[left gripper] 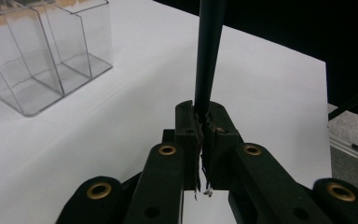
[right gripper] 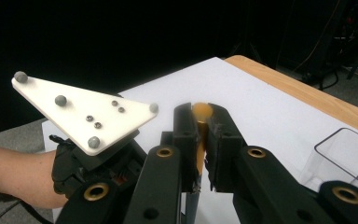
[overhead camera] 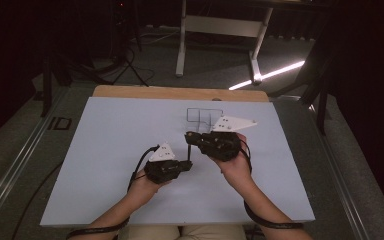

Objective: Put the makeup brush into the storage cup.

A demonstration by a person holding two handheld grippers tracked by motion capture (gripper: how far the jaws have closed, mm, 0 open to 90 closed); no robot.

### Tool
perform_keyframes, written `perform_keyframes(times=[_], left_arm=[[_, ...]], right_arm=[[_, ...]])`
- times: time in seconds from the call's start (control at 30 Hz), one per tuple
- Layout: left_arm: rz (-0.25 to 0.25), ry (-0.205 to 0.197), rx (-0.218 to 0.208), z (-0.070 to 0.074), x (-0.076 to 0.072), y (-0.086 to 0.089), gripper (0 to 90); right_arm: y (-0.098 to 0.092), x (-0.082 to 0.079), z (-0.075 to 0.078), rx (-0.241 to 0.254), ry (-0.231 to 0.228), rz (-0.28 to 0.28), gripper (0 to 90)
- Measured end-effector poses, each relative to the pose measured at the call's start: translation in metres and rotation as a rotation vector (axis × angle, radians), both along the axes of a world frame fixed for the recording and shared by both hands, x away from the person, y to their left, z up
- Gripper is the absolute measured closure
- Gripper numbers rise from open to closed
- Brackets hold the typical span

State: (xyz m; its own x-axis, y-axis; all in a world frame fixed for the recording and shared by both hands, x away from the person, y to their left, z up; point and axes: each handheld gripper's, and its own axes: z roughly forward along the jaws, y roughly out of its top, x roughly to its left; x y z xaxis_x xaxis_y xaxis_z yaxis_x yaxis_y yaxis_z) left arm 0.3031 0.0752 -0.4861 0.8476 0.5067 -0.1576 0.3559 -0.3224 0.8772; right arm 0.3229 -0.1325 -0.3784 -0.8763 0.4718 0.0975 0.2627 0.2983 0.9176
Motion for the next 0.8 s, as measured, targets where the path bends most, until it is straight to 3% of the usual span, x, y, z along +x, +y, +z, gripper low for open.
perform_keyframes(times=[0.2, 0.33, 0.5, 0.8], left_arm=[[0.001, -0.001, -0.007, 0.002, 0.0, 0.0, 85.7], [0.006, 0.019, -0.003, 0.004, 0.0, 0.002, 73.6], [0.026, 0.035, -0.017, 0.004, -0.001, 0.012, 65.2], [0.07, 0.001, -0.028, 0.012, -0.011, 0.037, 51.3]], right_arm=[[0.002, 0.0, 0.002, -0.011, -0.007, 0.011, 84.0], [0.002, 0.0, 0.009, -0.011, -0.02, 0.012, 84.0], [-0.004, 0.003, 0.017, 0.0, -0.028, -0.001, 84.0], [-0.011, 0.009, 0.027, 0.0, -0.042, -0.031, 84.0]])
